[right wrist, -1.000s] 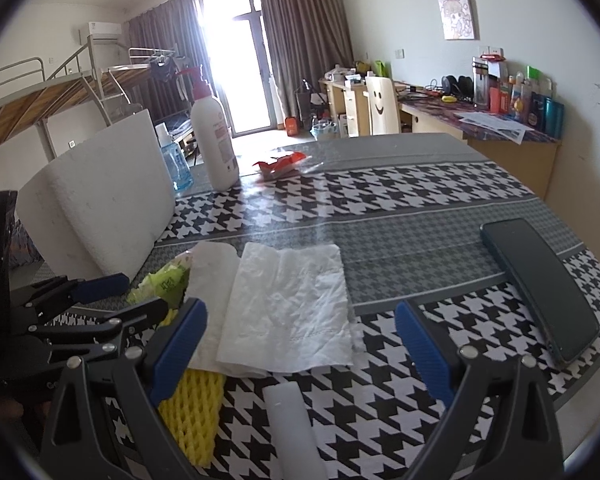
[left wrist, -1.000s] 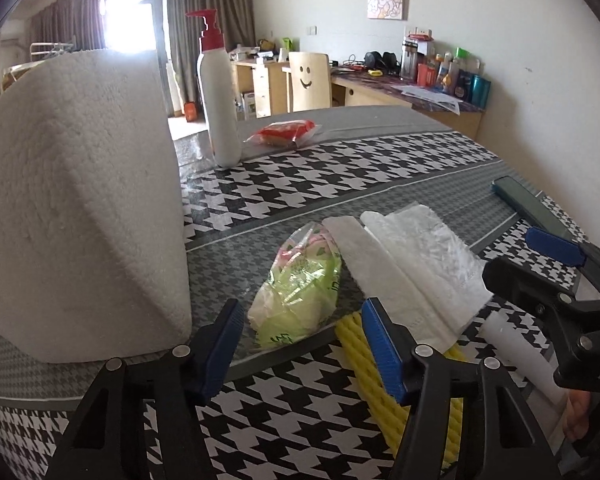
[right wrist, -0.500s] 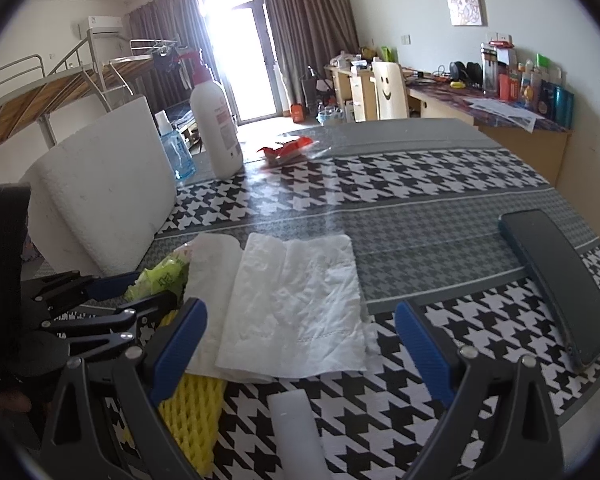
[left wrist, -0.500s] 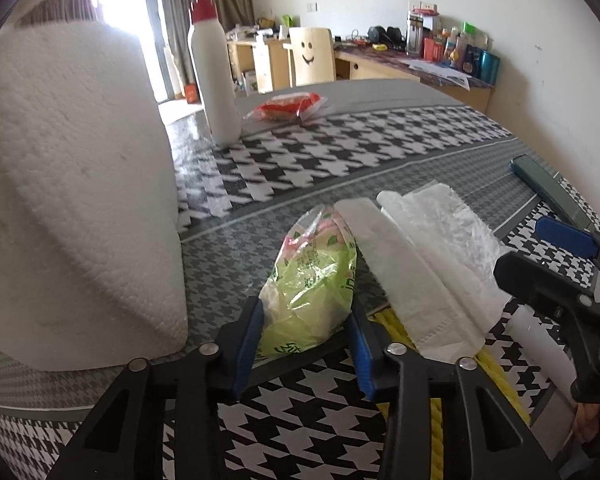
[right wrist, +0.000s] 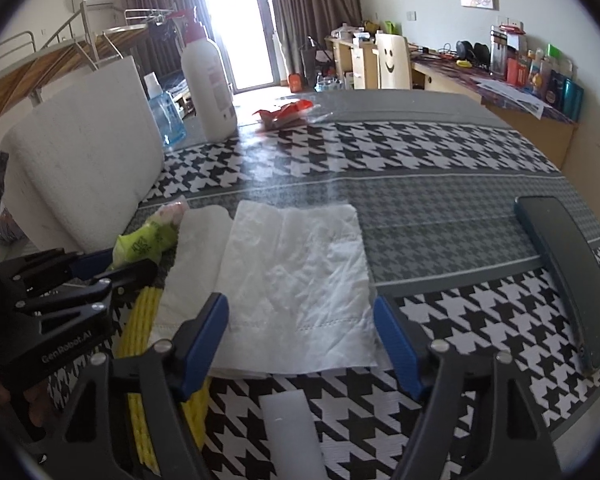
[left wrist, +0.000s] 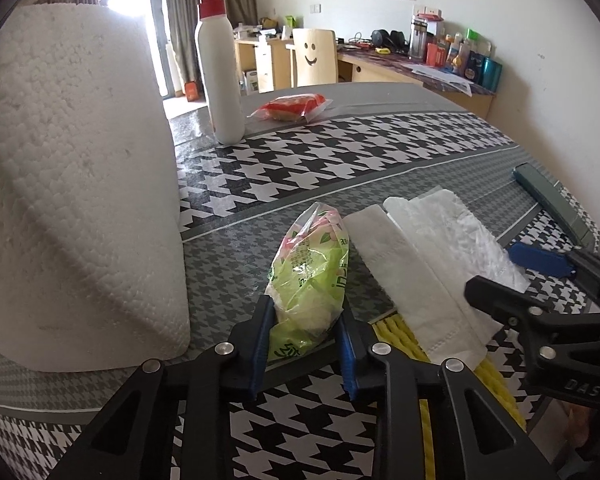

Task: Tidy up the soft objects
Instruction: 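Move the left tool toward the green bag while the right tool approaches the white tissue, then close the left tool on the green bag while the right tool grasps the white tissue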

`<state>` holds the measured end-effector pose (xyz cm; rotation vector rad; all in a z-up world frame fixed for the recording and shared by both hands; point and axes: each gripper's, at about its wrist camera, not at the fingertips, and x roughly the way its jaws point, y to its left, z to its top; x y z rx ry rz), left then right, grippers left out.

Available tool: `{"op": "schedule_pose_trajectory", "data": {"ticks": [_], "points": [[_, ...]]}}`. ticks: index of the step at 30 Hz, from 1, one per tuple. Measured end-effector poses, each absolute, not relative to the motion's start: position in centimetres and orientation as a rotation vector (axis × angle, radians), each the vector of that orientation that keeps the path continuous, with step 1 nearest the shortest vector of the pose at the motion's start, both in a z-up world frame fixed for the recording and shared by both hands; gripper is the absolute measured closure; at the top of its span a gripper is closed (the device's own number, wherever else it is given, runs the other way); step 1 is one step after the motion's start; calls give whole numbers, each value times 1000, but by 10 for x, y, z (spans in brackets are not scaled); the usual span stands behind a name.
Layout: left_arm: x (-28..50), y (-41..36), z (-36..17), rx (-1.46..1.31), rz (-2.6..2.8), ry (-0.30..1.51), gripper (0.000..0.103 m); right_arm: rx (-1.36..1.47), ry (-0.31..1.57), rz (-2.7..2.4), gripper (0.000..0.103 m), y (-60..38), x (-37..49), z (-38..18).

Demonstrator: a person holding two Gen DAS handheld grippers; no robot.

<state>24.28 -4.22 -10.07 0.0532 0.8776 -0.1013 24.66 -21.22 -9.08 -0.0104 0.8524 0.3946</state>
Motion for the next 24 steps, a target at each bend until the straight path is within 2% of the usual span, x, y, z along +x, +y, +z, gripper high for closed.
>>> {"op": "schedule_pose_trajectory", "data": {"ticks": [4,7,9,12,14,24], "points": [[243,-41,-100,44,-111,874,74,-47,868,386,36,-206,247,-92],[242,-40,-100,33,-119,873,77,-67,871,384,52,-203,246,-91],[241,-38,-99,23,-123,871,78,-73,875,377,71,-202,246,-91],[239,-37,-98,13,-129,865,79,-49,878,381,86,-206,246,-89],[238,-36,-98,7,-138,865,80,-44,862,378,90,-209,244,-84],[225,-35,-87,-11,-169,822,82,-18,793,382,94,-217,235,-62]]}}
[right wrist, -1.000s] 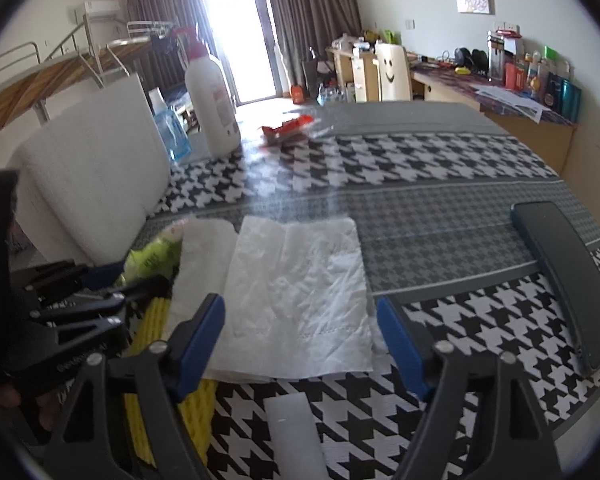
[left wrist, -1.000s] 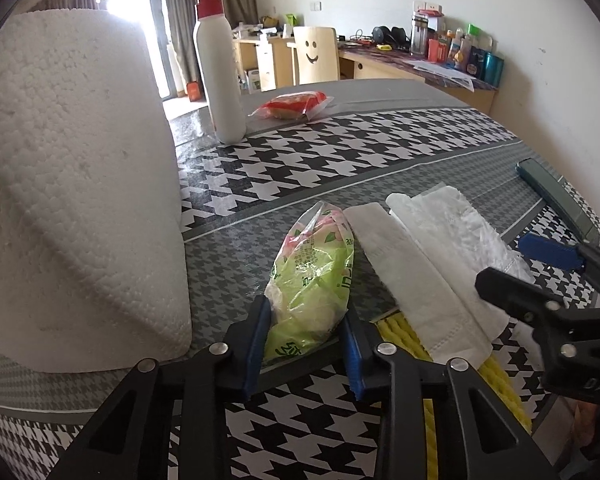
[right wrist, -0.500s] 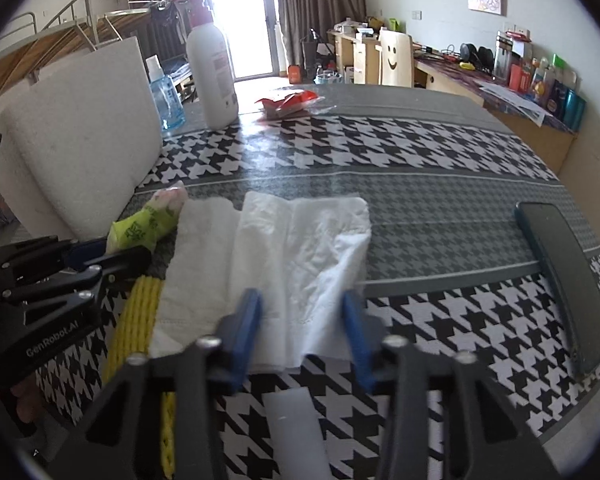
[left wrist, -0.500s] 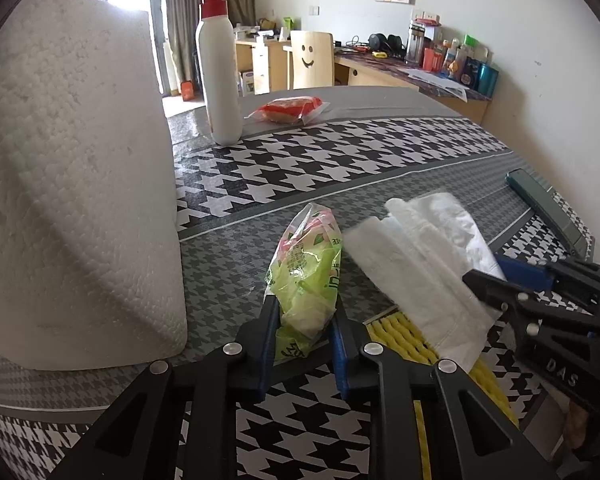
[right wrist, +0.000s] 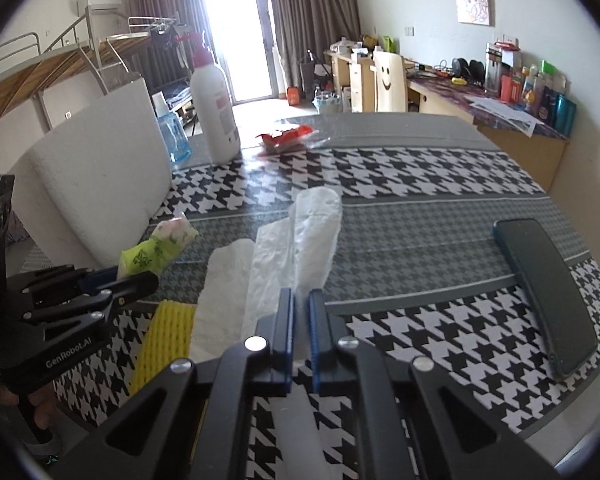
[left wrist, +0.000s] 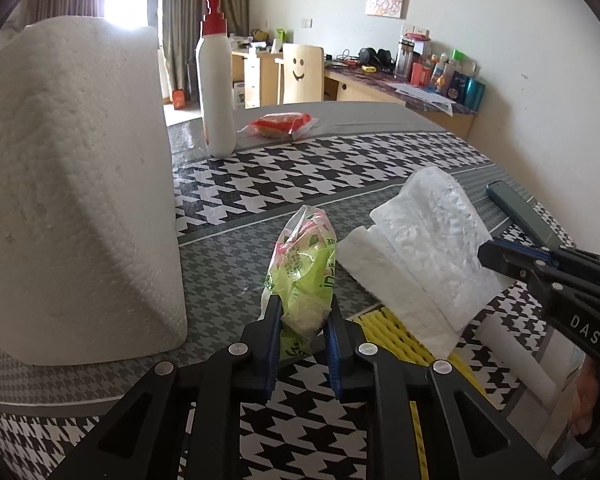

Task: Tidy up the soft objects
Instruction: 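Close the left tool on the green bag while the right tool grasps the white tissue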

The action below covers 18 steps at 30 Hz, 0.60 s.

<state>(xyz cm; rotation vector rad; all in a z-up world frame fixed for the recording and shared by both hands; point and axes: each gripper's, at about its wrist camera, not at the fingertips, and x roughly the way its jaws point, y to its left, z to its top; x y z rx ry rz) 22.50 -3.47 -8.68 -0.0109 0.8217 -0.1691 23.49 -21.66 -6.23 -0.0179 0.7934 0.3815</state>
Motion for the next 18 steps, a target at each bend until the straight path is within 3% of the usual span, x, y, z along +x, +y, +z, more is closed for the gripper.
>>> {"op": "schedule_pose_trajectory", "data": {"ticks": [14,16,18], "points": [[216,-31,-78,-15,-168,784,82,-21,807,488,93,-193,234,-64],[215,-30,-78,-17,-167,783,82,-30,830,482,89,-191,238,-69],[214,-29,-77,-17,-167,779,82,-40,842,469,71,-189,240,-72]]}}
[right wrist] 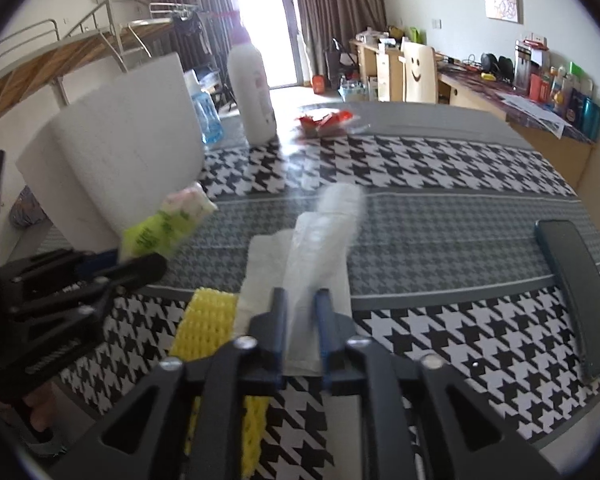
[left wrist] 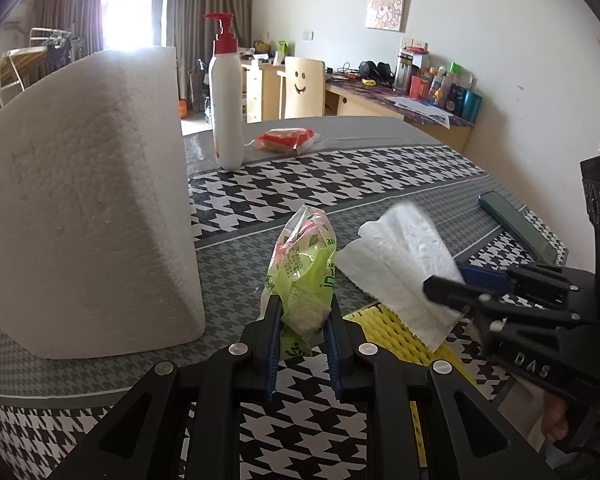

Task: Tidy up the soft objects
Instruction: 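Close the left tool on the green bag while the right tool grasps the white tissue, then lift the green bag with the left tool while the right tool lifts the tissue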

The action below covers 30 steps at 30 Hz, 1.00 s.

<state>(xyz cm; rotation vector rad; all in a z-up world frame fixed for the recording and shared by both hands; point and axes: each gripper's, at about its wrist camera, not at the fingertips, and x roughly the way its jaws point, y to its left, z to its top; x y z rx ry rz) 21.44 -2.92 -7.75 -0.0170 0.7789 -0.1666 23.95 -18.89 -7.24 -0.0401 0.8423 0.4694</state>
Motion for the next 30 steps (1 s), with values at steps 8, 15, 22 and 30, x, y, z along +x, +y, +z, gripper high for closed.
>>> {"op": "schedule_pose_trajectory", "data": {"ticks": [8,15,22,30], "points": [[212,-28,-77,-15,-170,770,82,-55,825,465,41,-185,238,-72],[211,-25,-76,-21,-166,770,82,-96,893,443,41,-175,249,-87],[209,-23,-76,-22,-174,771,82,-44,935,486,71,-177,254,-88],[199,-20,-69,-27,-183,740,82,-12,886,488,93,-179,246,-72]]}}
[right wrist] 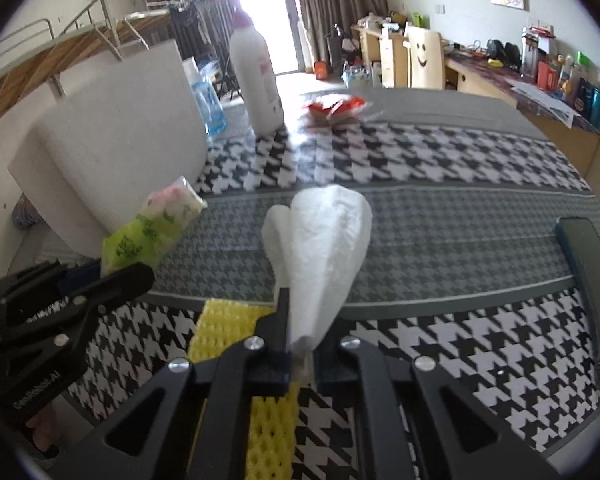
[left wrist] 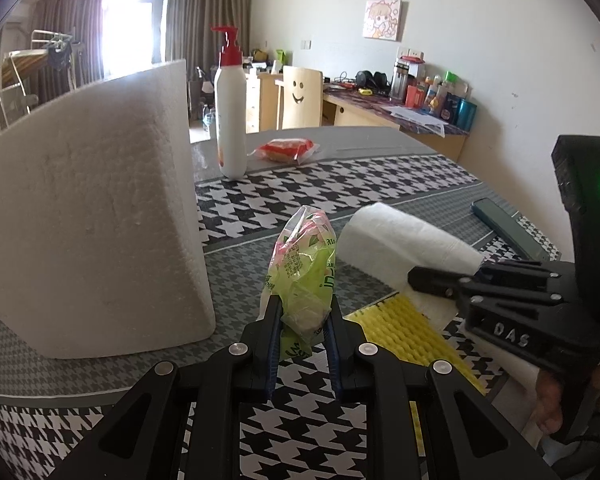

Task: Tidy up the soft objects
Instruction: 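Lift the green bag with the left tool while the right tool lifts the tissue, then carry the green bag with the left tool while the right tool carries the tissue to the foam box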

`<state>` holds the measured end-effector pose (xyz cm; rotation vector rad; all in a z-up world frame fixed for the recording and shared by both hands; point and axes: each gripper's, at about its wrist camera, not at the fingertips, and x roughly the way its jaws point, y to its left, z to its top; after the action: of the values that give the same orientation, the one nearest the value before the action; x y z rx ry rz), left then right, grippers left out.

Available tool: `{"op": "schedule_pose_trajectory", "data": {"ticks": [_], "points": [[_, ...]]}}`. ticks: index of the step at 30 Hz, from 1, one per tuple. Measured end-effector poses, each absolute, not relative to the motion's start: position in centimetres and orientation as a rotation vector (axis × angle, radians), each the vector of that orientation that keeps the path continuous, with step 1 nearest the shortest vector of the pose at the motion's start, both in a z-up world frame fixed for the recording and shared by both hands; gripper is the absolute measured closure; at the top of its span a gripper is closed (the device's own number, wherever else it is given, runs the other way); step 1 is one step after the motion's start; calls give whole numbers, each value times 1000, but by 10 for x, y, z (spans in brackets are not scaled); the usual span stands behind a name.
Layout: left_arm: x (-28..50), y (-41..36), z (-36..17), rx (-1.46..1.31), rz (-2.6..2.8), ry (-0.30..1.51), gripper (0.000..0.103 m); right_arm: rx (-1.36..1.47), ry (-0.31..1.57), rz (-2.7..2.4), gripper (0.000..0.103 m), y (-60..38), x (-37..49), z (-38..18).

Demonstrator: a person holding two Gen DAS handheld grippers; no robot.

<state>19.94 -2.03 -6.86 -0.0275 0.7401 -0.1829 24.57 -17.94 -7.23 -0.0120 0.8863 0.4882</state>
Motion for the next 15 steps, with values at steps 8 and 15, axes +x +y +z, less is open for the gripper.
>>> {"op": "schedule_pose_trajectory", "data": {"ticks": [8,15], "points": [[186,-18,-57,-27,-192,696,82,-16,806,490,93,-181,229,-48],[174,-18,-47,-18,-187,663,82,-32,755,501,93,-178,215,-34]]}}
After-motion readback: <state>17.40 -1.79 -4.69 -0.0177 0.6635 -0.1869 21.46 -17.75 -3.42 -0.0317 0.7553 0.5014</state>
